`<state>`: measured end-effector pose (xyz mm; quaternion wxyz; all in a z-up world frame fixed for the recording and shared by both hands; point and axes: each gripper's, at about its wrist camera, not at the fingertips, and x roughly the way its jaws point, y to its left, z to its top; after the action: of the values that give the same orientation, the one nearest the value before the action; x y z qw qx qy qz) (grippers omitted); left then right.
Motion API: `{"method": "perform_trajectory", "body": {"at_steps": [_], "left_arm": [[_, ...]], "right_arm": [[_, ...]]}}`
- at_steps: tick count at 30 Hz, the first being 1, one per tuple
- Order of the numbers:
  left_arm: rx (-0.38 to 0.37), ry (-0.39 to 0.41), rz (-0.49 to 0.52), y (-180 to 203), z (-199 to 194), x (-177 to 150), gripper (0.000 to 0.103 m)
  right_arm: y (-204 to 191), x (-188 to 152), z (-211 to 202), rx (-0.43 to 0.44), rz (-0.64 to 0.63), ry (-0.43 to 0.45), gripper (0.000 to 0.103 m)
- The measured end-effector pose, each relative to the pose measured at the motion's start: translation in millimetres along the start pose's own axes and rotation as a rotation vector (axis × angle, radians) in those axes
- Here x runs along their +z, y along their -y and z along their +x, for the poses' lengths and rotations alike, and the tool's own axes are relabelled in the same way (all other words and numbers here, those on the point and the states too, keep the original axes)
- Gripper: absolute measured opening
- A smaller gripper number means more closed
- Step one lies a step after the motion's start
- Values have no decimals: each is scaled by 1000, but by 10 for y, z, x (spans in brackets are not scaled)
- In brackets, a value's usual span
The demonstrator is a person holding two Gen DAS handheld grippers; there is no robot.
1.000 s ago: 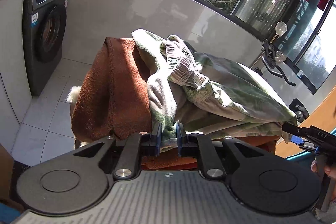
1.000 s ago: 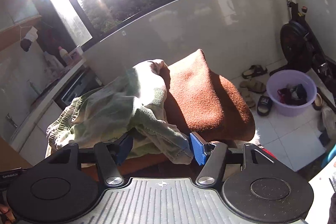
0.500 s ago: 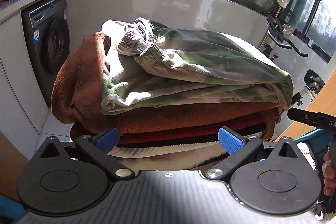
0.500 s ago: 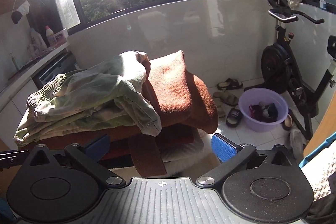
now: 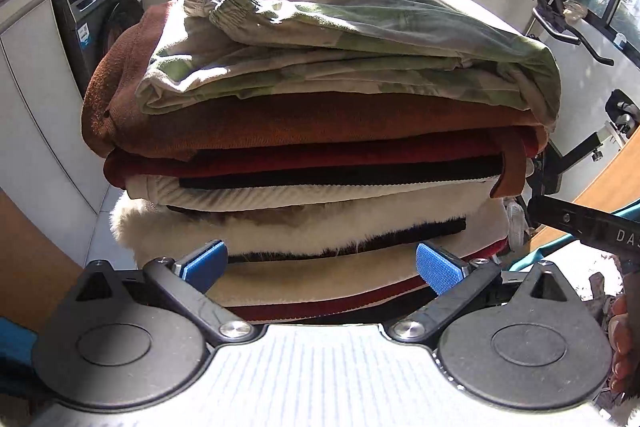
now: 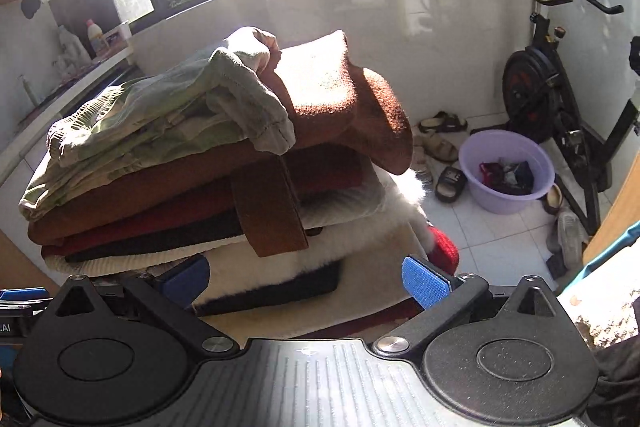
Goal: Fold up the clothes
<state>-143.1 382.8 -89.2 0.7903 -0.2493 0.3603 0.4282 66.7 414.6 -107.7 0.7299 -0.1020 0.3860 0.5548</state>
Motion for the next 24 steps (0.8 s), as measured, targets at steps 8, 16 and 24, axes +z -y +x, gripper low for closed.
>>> {"method": "perform_trajectory", "body": {"at_steps": [8, 16, 24], "left_arm": [[-11, 8, -2, 165, -143, -85, 103], [-58, 67, 48, 61, -602, -450, 103], [-39, 32, 40, -333, -1120, -1359, 103]], "right_arm": [[168, -107, -109, -39, 22, -23, 102], [-120, -479, -798, -69, 14, 42, 102], [-563, -1403, -1518, -148, -30, 17, 102]]}}
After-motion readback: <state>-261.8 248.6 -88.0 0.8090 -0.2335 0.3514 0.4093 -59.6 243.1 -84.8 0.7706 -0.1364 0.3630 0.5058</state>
